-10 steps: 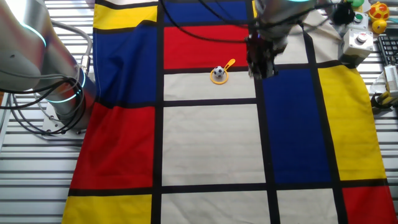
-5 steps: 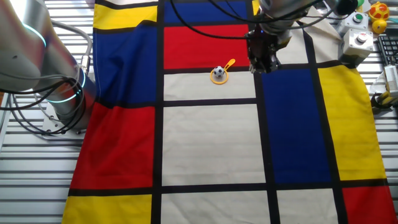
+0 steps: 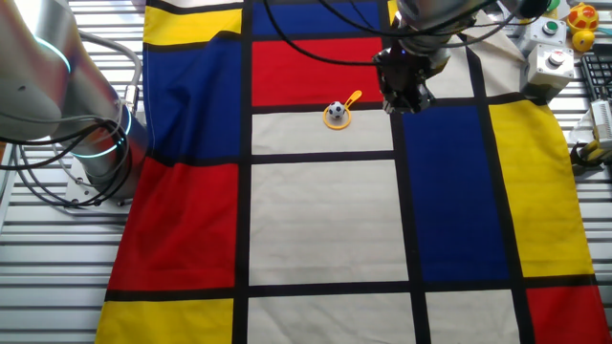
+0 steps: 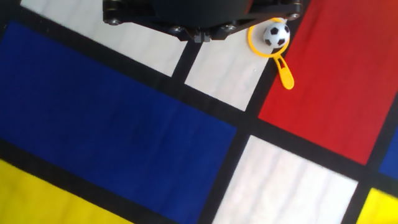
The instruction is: Remove the bubble ring from the ball
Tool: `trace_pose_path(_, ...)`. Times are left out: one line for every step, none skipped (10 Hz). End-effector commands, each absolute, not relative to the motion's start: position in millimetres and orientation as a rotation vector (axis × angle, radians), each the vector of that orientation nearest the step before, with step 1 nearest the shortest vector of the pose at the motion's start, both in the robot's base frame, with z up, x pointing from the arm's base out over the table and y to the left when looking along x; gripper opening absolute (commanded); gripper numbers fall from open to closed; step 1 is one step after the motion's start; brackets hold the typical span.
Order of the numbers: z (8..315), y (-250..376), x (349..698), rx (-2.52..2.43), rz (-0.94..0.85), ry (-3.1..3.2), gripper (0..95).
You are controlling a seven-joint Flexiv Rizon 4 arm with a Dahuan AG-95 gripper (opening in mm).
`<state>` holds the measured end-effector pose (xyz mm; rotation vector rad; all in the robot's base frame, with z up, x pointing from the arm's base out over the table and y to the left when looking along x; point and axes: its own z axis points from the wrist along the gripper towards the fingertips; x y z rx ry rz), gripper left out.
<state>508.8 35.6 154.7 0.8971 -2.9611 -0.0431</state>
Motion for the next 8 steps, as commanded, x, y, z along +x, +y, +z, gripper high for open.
trace_pose_path(154.3, 35.8, 509.1, 0.991, -0.045, -2.923, 0.0)
trace_pose_path(154.3, 35.8, 509.1, 1.013, -0.045, -2.916, 0.0)
trace_pose_path(154.3, 35.8, 509.1, 1.061, -0.047, -2.898, 0.0)
trace_pose_path(154.3, 35.8, 509.1, 1.069, -0.049, -2.885, 0.0)
trace_pose_path(154.3, 35.8, 509.1, 1.077, -0.046, -2.879, 0.0)
trace_pose_path(154.3, 35.8, 509.1, 1.079, -0.050, -2.875, 0.0)
trace_pose_path(154.3, 35.8, 509.1, 1.100, -0.053, -2.868, 0.0)
trace_pose_path(154.3, 35.8, 509.1, 1.124, -0.055, -2.859, 0.0)
